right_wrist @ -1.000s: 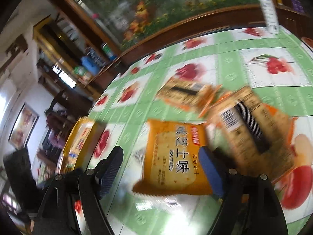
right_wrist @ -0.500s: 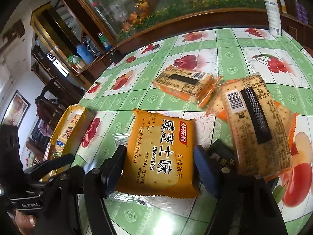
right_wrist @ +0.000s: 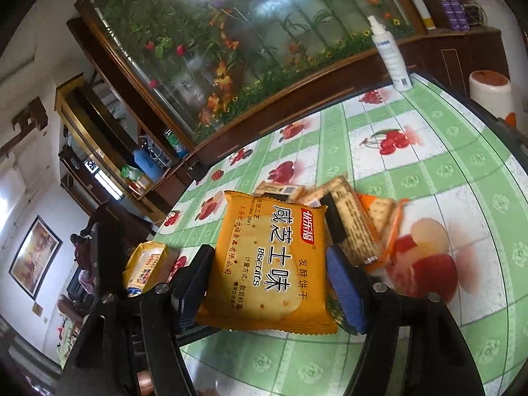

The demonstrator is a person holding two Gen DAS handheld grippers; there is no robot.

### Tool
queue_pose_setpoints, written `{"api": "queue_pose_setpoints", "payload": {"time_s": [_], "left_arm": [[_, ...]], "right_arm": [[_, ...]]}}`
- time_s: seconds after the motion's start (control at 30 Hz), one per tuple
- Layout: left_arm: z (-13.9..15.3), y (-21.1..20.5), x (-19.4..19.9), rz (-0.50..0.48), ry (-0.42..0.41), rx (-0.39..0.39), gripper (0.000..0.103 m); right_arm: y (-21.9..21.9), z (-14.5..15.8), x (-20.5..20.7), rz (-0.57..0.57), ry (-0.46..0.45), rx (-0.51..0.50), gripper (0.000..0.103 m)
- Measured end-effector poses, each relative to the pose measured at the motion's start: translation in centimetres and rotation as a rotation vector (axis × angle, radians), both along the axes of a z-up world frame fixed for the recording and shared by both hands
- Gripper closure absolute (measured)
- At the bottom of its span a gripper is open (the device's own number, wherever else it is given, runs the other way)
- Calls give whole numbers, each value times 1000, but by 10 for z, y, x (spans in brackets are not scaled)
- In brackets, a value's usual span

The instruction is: Organize snacks

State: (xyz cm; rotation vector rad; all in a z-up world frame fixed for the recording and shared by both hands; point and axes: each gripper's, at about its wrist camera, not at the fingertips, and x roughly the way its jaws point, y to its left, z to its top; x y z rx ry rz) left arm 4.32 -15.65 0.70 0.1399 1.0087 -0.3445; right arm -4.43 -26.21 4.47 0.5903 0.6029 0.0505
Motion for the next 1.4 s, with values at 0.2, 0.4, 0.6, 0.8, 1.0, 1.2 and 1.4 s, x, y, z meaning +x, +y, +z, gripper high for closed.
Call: {"api": "queue_pose_setpoints", "payload": {"time_s": [0.2, 0.4, 0.6, 0.8, 1.0, 1.2, 1.4], "left_arm": [[-4, 17, -3, -41, -40, -52, 46], [-2, 39, -11, -72, -41, -71, 53], [-2, 80, -25, -25, -30, -94, 54], [6, 121, -45, 15, -53, -91, 54], [17, 150, -68, 20, -72, -105, 53], [31, 175, -84, 30, -99, -131, 53], [45, 210, -89, 72, -127, -162, 53]], "right_arm": [[-4, -4, -5, 1, -6, 20, 32], [4, -3, -5, 27, -21, 22, 32], [21, -3, -4, 73, -15, 23, 32], [54, -2, -3, 134, -11, 14, 32], [85, -2, -2, 176, -13, 19, 32], [122, -2, 1, 234, -2, 21, 32], [152, 5, 3, 274, -9, 16, 32]]}}
